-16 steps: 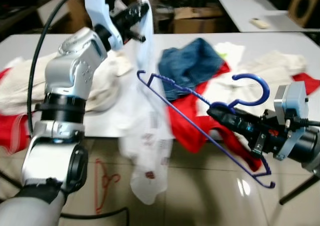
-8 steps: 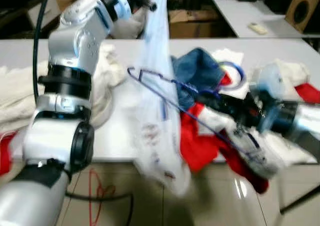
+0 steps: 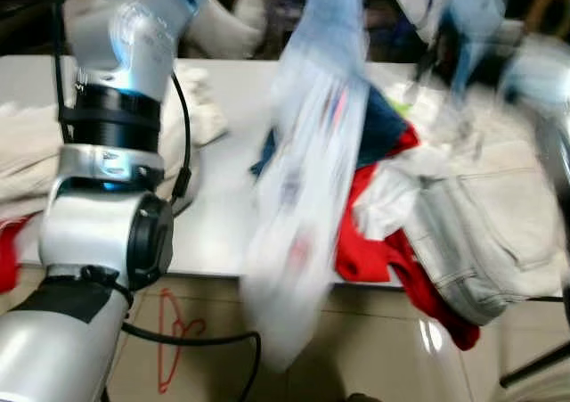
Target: Hang hanger
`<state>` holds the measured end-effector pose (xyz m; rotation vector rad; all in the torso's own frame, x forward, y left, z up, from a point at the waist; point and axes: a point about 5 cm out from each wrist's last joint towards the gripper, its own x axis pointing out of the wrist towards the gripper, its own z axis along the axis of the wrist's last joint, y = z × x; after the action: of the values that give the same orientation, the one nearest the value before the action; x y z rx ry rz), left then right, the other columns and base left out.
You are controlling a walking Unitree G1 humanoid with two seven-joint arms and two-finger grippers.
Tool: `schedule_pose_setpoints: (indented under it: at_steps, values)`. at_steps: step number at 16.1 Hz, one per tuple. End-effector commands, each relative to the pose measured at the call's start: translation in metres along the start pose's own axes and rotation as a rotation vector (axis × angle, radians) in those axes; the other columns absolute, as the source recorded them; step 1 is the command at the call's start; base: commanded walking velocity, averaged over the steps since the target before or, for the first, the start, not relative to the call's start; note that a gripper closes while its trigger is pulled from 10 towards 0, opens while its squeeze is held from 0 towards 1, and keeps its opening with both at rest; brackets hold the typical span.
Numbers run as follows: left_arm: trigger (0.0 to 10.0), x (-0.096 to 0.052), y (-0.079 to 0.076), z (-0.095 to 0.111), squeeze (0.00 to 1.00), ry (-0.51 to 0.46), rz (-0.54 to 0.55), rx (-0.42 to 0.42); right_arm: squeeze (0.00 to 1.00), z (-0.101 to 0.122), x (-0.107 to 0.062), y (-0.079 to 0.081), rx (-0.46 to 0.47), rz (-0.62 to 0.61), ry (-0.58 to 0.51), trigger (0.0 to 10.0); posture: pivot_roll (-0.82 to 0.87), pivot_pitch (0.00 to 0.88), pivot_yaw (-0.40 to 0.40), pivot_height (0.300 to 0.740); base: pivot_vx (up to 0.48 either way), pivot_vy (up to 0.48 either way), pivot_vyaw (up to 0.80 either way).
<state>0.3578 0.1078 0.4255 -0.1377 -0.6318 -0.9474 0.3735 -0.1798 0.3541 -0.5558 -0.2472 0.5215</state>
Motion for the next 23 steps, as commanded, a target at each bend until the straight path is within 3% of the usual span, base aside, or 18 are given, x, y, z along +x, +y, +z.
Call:
schedule_pose_setpoints:
  at_steps: [1,2,3,4,6,7,9,11,12,16,18,20,23]
  values:
    - [10.0,0.007,-0.008,0.035,0.0,-0.157,-0.038,0.032,0.0,0.007,-0.003,-0.035,-0.072,-0.24,-0.023,10.0,-0.19,0.0,0.05,0.74,0.0,0.0,0.0]
    - [10.0,0.005,-0.006,0.044,0.0,-0.214,-0.015,0.041,0.0,0.032,-0.008,-0.059,-0.05,-0.402,-0.166,10.0,-0.18,0.0,0.041,0.74,0.0,0.0,0.0]
    - [10.0,0.003,-0.002,0.048,0.0,-0.244,0.018,0.037,0.0,0.047,-0.014,-0.071,-0.018,-0.445,-0.272,10.0,-0.18,0.0,0.041,0.74,0.0,0.0,0.0]
    - [10.0,0.0,0.002,0.047,0.0,-0.248,0.051,0.034,0.0,0.041,-0.01,-0.066,-0.018,-0.364,-0.253,10.0,-0.17,0.0,0.032,0.74,0.0,0.0,0.0]
    - [10.0,-0.004,0.004,0.037,0.0,-0.208,0.071,0.047,0.0,0.008,0.003,-0.04,-0.057,-0.198,-0.151,10.0,-0.17,0.0,0.029,0.74,0.0,0.0,0.0]
    - [10.0,-0.006,0.003,0.027,0.0,-0.175,0.081,0.04,0.0,-0.022,0.007,-0.017,-0.072,-0.069,-0.087,10.0,-0.17,0.0,0.035,0.74,0.0,0.0,0.0]
    - [10.0,-0.006,0.0,-0.01,0.0,-0.032,0.108,0.054,0.0,-0.065,0.001,0.018,-0.025,0.14,-0.029,10.0,-0.17,0.0,0.037,0.74,0.0,0.0,0.0]
    - [10.0,-0.01,-0.004,-0.059,0.0,0.176,0.128,0.082,0.0,-0.085,-0.018,0.041,0.013,0.296,-0.012,10.0,-0.18,0.0,0.049,0.74,0.0,0.0,0.0]
    - [10.0,-0.017,-0.005,-0.091,0.0,0.302,0.154,0.099,0.0,-0.093,-0.035,0.056,0.032,0.392,0.004,10.0,-0.18,0.0,0.056,0.74,0.0,0.0,0.0]
    - [10.0,-0.042,0.015,-0.132,0.0,0.45,0.365,0.136,0.0,-0.095,-0.079,0.073,0.098,0.543,0.047,10.0,-0.21,0.0,0.094,0.74,0.0,0.0,0.0]
    - [10.0,-0.068,0.024,-0.154,0.0,0.563,0.442,0.176,0.0,-0.083,-0.1,0.073,0.131,0.583,0.049,10.0,-0.22,0.0,0.111,0.74,0.0,0.0,0.0]
    - [10.0,-0.105,0.021,-0.183,0.0,0.723,0.366,0.141,0.0,-0.068,-0.132,0.065,0.12,0.626,0.123,10.0,-0.23,0.0,0.121,0.74,0.0,0.0,0.0]
    - [10.0,-0.133,0.006,-0.201,0.0,0.838,0.154,0.063,0.0,-0.054,-0.159,0.049,0.148,0.596,0.172,10.0,-0.23,0.0,0.117,0.74,0.0,0.0,0.0]
